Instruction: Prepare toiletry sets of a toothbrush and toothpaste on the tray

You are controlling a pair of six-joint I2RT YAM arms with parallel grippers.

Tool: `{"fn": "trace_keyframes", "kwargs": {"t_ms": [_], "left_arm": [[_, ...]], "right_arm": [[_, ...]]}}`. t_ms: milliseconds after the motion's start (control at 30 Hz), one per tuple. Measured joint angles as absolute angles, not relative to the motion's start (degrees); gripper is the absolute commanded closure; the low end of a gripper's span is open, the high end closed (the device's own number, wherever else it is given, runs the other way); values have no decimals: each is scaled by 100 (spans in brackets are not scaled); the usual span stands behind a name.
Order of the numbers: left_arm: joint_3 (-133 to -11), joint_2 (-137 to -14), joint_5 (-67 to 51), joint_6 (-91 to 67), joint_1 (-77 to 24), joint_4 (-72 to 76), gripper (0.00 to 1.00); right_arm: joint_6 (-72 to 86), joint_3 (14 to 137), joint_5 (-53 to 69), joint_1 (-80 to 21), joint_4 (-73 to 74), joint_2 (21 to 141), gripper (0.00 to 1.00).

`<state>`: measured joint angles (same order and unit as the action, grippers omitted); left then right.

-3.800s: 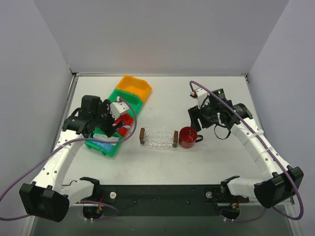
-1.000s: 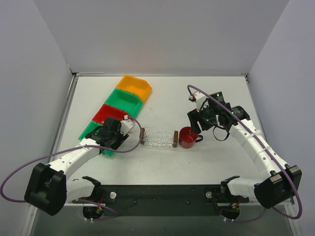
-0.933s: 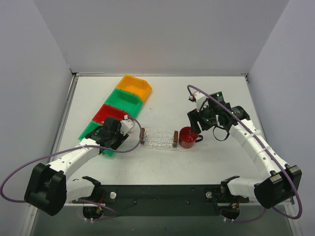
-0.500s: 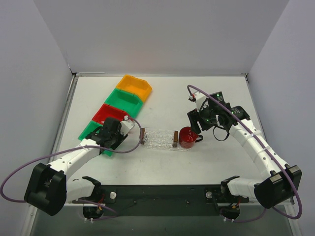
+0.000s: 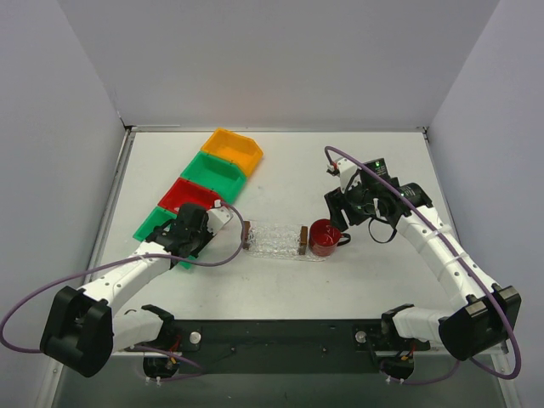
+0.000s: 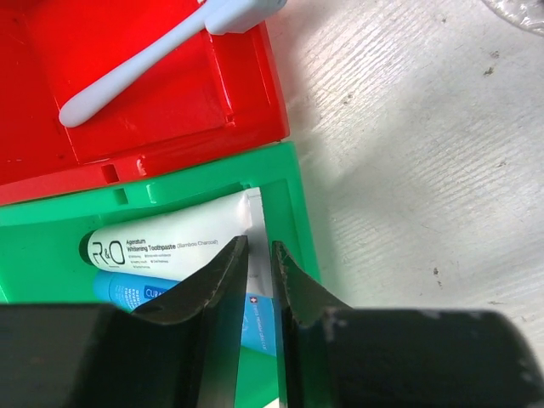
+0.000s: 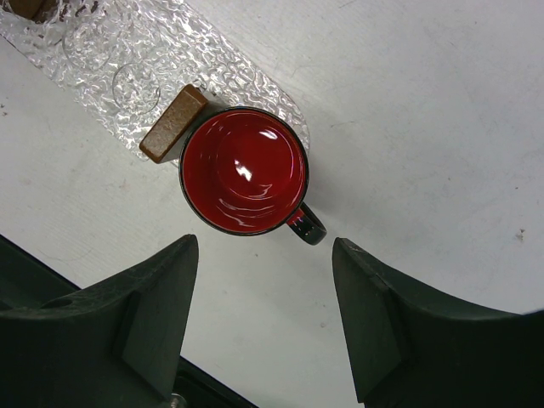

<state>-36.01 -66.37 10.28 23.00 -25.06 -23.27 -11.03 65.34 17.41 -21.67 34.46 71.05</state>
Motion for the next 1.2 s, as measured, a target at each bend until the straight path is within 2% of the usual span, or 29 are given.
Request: {"fn": "trace_keyframes", "kwargs": {"t_ms": [100,133,167,667,1200], "left_arm": [[-3601,-6637,1026,2311,-2504,-2324,87],[-3601,-6632,1028,2318,-2504,-2324,97],[-3601,-6632,1028,2327,-2504,-2324,100],[-3649,-6298,1039,2335,-2504,-2519,100],[-4639,-5548,1402,2517,-2370,-2875,100]], "right_arm": [[-1103,6532,1743,-2165,3446,7105,41],[-1103,6532,1743,-2161,3446,7105,41],[-1103,6532,1743,-2145,3446,7105,41],[-1103,6523,1747,-2134,3446,7105,41],[-1100,6523,1752,-2095,3446,7102,41]]}}
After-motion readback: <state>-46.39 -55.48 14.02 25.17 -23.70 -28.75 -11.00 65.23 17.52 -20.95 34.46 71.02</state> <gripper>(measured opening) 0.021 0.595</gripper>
